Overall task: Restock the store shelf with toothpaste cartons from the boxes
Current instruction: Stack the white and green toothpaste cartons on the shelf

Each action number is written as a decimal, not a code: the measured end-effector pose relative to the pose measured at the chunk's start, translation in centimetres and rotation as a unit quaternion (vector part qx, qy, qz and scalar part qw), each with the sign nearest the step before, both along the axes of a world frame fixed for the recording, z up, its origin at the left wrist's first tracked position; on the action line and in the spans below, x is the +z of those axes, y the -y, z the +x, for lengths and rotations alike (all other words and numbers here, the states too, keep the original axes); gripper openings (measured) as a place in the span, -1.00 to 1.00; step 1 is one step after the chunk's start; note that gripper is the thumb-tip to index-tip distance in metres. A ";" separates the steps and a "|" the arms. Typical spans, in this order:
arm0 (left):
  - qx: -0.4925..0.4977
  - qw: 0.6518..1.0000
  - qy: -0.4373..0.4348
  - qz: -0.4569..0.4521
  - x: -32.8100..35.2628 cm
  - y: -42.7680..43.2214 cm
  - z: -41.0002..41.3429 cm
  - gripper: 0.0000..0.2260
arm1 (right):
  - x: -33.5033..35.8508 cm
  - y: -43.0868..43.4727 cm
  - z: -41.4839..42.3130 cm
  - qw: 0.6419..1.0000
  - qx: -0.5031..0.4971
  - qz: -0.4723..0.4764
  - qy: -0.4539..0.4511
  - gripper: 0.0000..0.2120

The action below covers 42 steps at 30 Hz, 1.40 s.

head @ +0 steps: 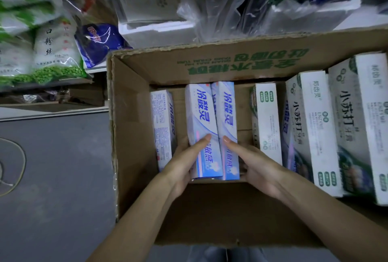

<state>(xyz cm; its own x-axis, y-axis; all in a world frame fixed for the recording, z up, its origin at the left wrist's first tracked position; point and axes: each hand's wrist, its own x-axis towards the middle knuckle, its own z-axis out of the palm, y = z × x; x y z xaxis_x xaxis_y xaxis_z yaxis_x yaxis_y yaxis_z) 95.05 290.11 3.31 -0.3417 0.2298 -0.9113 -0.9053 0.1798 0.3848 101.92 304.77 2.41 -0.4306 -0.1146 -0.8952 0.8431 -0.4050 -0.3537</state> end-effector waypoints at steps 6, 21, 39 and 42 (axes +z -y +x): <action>-0.014 1.000 0.003 0.003 0.5 0.4 0.2 -0.68 | 0.2 0.1 0.4 1.000 0.005 0.028 0.002 -0.54; 0.019 0.996 0.011 0.082 8.8 -1.3 3.5 -0.71 | 6.1 -2.9 3.5 0.998 -0.020 0.043 -0.039 -0.61; 0.087 0.952 -0.092 0.277 39.5 -1.7 22.3 -0.65 | 39.9 -5.6 22.1 0.937 0.011 0.077 -0.340 -0.62; 0.063 0.942 -0.131 0.302 45.4 -1.3 24.2 -0.62 | 45.9 -5.4 24.8 0.910 0.046 0.100 -0.400 -0.58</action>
